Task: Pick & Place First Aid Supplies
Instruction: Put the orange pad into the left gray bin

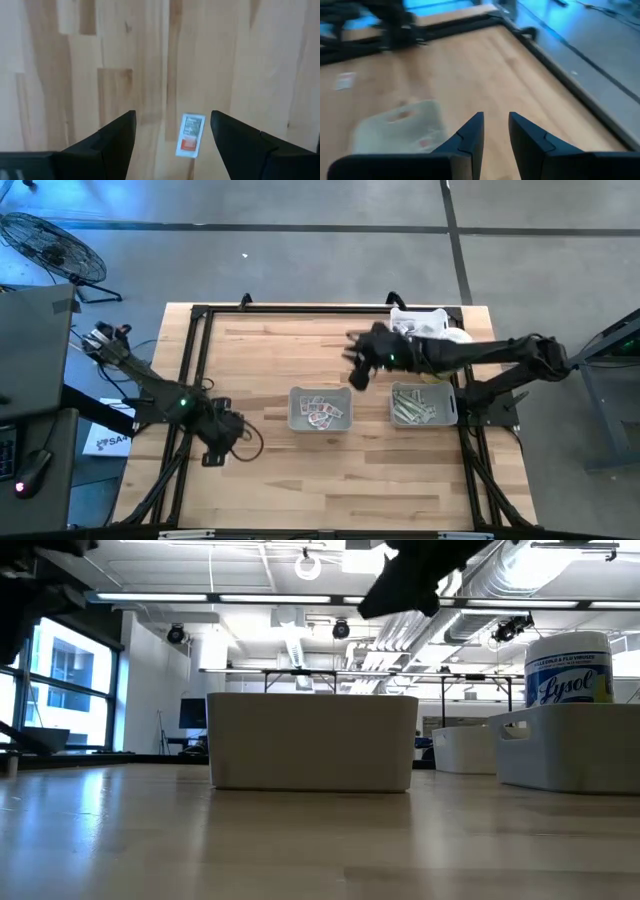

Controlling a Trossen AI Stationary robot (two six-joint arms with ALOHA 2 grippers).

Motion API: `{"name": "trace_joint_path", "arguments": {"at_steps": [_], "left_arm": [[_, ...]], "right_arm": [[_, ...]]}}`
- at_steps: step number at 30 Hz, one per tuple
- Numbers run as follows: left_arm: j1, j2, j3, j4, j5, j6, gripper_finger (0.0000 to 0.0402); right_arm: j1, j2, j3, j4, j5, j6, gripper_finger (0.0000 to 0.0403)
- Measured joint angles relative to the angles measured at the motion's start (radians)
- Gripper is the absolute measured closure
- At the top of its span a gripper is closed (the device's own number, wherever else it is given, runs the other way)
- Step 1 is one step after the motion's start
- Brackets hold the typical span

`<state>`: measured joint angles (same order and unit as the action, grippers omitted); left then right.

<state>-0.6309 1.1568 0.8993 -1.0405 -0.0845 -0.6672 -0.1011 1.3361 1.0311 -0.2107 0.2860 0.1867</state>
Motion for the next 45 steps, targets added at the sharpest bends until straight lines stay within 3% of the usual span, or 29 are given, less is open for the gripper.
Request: {"name": "trace_joint_path", "arguments": {"at_steps": [10, 21, 30, 36, 45], "left_arm": [[-0.121, 0.133, 0.0, 0.007, 0.0, -0.114, 0.0149], [-0.196, 0.294, 0.0, 0.055, -0.024, -0.238, 0.0149], [-0.201, 0.39, -0.044, 0.135, 0.012, -0.26, 0.0149], [-0.201, 0.384, -0.138, 0.244, 0.028, -0.258, 0.0149], [-0.201, 0.386, -0.148, 0.293, 0.027, -0.183, 0.0166]], "right_arm": [[0.257, 0.004, -0.118, 0.234, 0.069, 0.106, 0.032], [0.42, 0.006, -0.321, 0.654, 0.08, 0.123, 0.0321], [0.501, 0.006, -0.327, 0.685, 0.179, 0.123, 0.0321], [0.51, 0.006, -0.327, 0.687, 0.183, 0.127, 0.032], [0.486, 0.006, -0.327, 0.686, 0.188, 0.12, 0.032]]}}
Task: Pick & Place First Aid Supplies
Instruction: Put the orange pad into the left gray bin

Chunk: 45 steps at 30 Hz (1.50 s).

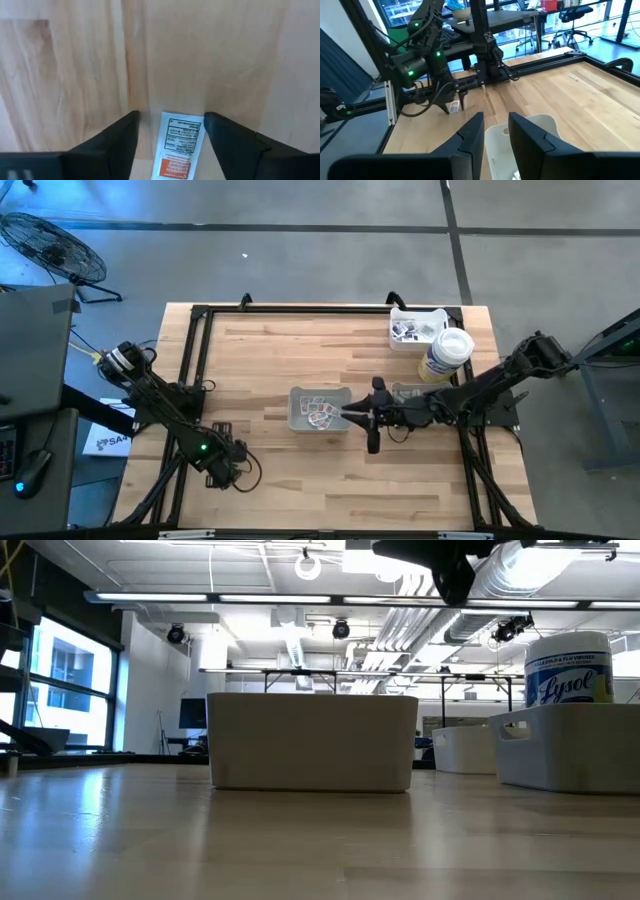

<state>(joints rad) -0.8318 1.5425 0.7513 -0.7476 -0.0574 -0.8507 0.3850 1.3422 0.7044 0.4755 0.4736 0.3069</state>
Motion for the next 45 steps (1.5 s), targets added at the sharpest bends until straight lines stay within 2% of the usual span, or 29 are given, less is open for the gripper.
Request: {"name": "trace_joint_path", "arguments": {"at_steps": [11, 21, 24, 25, 29, 32, 39, 42, 45], "left_arm": [[0.0, 0.002, 0.001, -0.004, 0.0, 0.016, 0.0317], [0.0, 0.003, 0.008, -0.022, -0.037, 0.009, 0.0391], [0.0, -0.008, 0.029, -0.039, -0.063, 0.007, 0.0399], [0.002, -0.011, 0.038, -0.044, -0.101, 0.008, 0.0399], [0.048, -0.056, 0.088, -0.055, -0.165, 0.018, 0.0399], [0.1, -0.087, 0.118, -0.064, -0.197, 0.084, 0.0399], [0.29, -0.156, 0.24, -0.046, -0.373, 0.367, 0.0399], [0.384, -0.164, 0.291, 0.045, -0.431, 0.521, 0.0399], [0.467, -0.164, 0.307, 0.209, -0.402, 0.671, 0.0399]], "right_arm": [[-0.029, 0.0, 0.001, -0.007, -0.008, -0.001, 0.032], [-0.032, 0.0, 0.001, -0.007, -0.009, -0.027, 0.032], [-0.032, 0.0, 0.001, -0.007, -0.009, -0.027, 0.032], [-0.032, 0.0, 0.001, -0.006, -0.009, -0.027, 0.032], [-0.045, 0.0, 0.001, 0.0, -0.016, -0.045, 0.032], [-0.06, 0.0, 0.001, -0.001, -0.021, -0.068, 0.032], [-0.109, 0.0, 0.001, -0.024, -0.036, -0.176, 0.032], [-0.142, 0.0, 0.001, -0.027, -0.036, -0.237, 0.032], [-0.18, 0.0, 0.001, -0.028, -0.036, -0.286, 0.032]]}}
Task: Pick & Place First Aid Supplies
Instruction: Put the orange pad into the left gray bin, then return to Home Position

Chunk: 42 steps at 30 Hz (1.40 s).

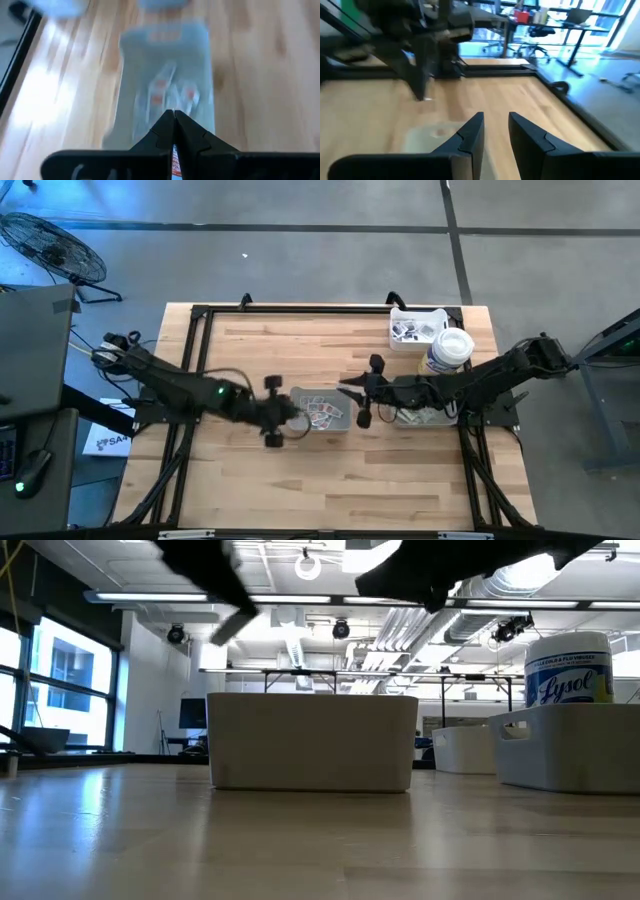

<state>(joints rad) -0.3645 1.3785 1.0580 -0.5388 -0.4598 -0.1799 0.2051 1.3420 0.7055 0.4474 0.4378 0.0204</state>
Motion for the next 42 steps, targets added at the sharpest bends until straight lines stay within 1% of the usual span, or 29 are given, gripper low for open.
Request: {"name": "trace_joint_path", "arguments": {"at_steps": [3, 6, 10, 13, 16, 18, 21, 25, 28, 30, 33, 35, 38, 40, 42], "left_arm": [[0.082, 0.01, -0.017, 0.166, 0.091, 0.097, 0.0399], [0.158, 0.051, -0.043, 0.265, 0.145, 0.117, 0.0399], [0.23, 0.133, -0.078, 0.369, 0.205, 0.123, 0.0399], [0.263, 0.211, -0.082, 0.418, 0.284, 0.123, 0.0399], [0.284, 0.278, -0.082, 0.472, 0.352, 0.124, 0.0399], [0.296, 0.316, -0.081, 0.494, 0.396, 0.124, 0.0395], [0.315, 0.349, -0.067, 0.502, 0.443, 0.123, 0.0368], [0.341, 0.346, -0.052, 0.499, 0.447, 0.116, 0.0302], [0.355, 0.311, -0.035, 0.45, 0.415, 0.108, 0.0254], [0.366, 0.271, -0.02, 0.444, 0.396, 0.125, 0.0236], [0.371, 0.181, -0.02, 0.414, 0.386, 0.149, 0.0229], [0.373, 0.114, -0.022, 0.356, 0.378, 0.176, 0.0228], [0.372, 0.018, -0.029, 0.327, 0.331, 0.203, 0.0228], [0.371, -0.044, -0.048, 0.323, 0.3, 0.204, 0.0228], [0.371, -0.107, -0.078, 0.322, 0.293, 0.202, 0.0228]], "right_arm": [[-0.029, 0.0, 0.0, -0.026, 0.013, -0.056, 0.032], [-0.043, -0.006, 0.0, -0.085, 0.077, -0.113, 0.032], [-0.059, -0.018, 0.0, -0.157, 0.169, -0.133, 0.032], [-0.075, -0.029, 0.0, -0.197, 0.172, -0.127, 0.032], [-0.095, -0.04, 0.0, -0.22, 0.152, -0.111, 0.032], [-0.109, -0.051, 0.0, -0.227, 0.146, -0.13, 0.032], [-0.13, -0.081, 0.0, -0.239, 0.132, -0.173, 0.032], [-0.16, -0.141, 0.0, -0.258, 0.073, -0.2, 0.032], [-0.172, -0.197, 0.0, -0.298, 0.053, -0.211, 0.032], [-0.173, -0.24, 0.0, -0.344, 0.052, -0.205, 0.032], [-0.17, -0.309, 0.0, -0.451, 0.031, -0.16, 0.032], [-0.163, -0.353, -0.003, -0.498, -0.001, -0.12, 0.032], [-0.141, -0.419, -0.063, -0.472, -0.03, -0.107, 0.0324], [-0.124, -0.465, -0.126, -0.414, -0.038, -0.106, 0.033], [-0.107, -0.514, -0.193, -0.365, -0.037, -0.094, 0.0338]]}}
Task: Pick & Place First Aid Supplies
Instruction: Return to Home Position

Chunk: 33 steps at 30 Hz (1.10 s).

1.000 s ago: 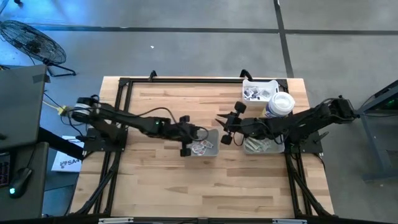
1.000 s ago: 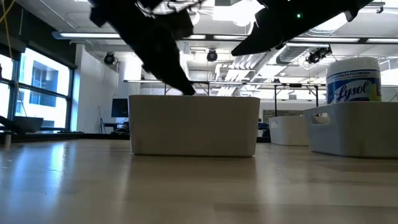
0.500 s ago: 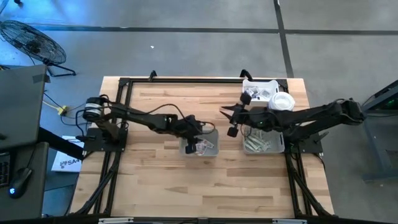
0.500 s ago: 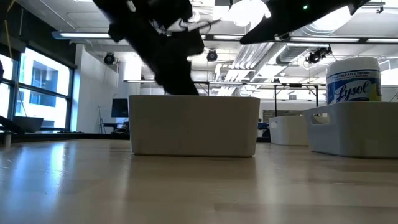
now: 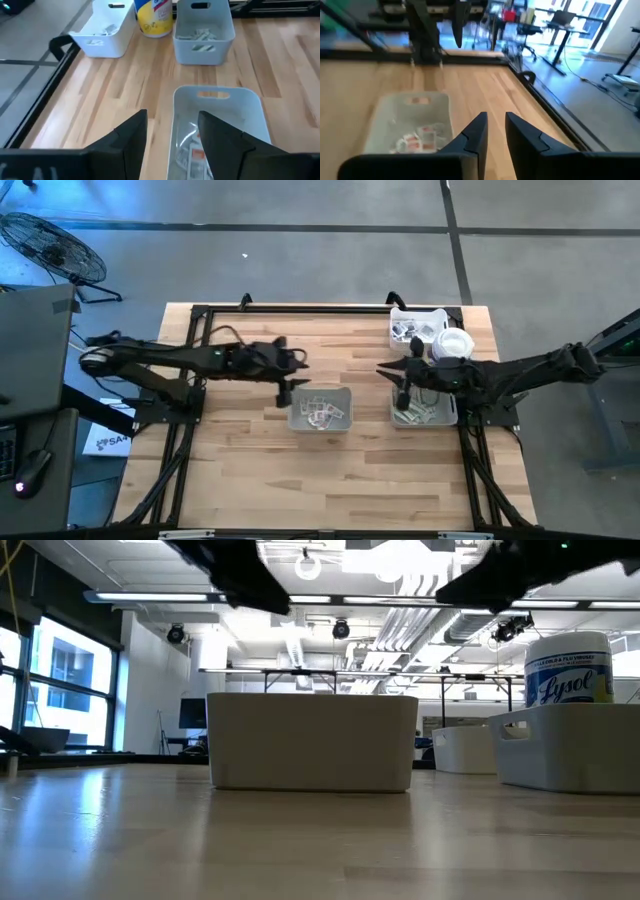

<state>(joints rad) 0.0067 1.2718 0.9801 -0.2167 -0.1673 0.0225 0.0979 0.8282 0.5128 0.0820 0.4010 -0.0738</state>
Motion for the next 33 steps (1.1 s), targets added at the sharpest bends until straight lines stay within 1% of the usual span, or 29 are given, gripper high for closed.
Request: {"name": "trace_joint_path", "arguments": {"at_steps": [2, 5, 9, 12, 15, 18, 21, 24, 27, 31, 33], "left_arm": [[0.0, -0.057, -0.034, -0.016, 0.0, -0.006, 0.0228], [0.0, -0.136, -0.09, -0.068, 0.0, -0.061, 0.0228], [0.0, -0.239, -0.164, -0.078, 0.0, -0.161, 0.0228], [-0.002, -0.307, -0.212, 0.001, -0.001, -0.199, 0.0228], [-0.001, -0.36, -0.249, 0.046, -0.004, -0.2, 0.0228], [-0.001, -0.406, -0.283, 0.071, -0.004, -0.167, 0.0228], [0.0, -0.43, -0.337, 0.165, 0.009, -0.128, 0.0228], [0.0, -0.433, -0.387, 0.277, 0.022, -0.082, 0.0228], [0.0, -0.43, -0.427, 0.335, 0.01, -0.052, 0.0228], [0.0, -0.43, -0.465, 0.376, 0.016, -0.043, 0.0228], [0.0, -0.43, -0.492, 0.407, 0.015, -0.03, 0.0228]], "right_arm": [[0.02, -0.059, -0.055, 0.037, 0.001, 0.029, 0.0346], [0.057, -0.162, -0.116, 0.024, -0.01, 0.072, 0.036], [0.116, -0.32, -0.162, -0.009, -0.1, 0.096, 0.0376], [0.15, -0.432, -0.203, -0.023, -0.196, 0.094, 0.0387], [0.173, -0.533, -0.242, -0.024, -0.261, 0.058, 0.0397], [0.178, -0.609, -0.304, -0.028, -0.272, 0.043, 0.0401], [0.16, -0.658, -0.361, -0.002, -0.275, 0.074, 0.0401], [0.119, -0.689, -0.399, 0.002, -0.277, 0.111, 0.0402], [0.067, -0.71, -0.41, 0.006, -0.284, 0.121, 0.0402], [0.006, -0.718, -0.412, -0.007, -0.35, 0.12, 0.0402], [-0.014, -0.719, -0.411, -0.009, -0.354, 0.121, 0.0402]]}}
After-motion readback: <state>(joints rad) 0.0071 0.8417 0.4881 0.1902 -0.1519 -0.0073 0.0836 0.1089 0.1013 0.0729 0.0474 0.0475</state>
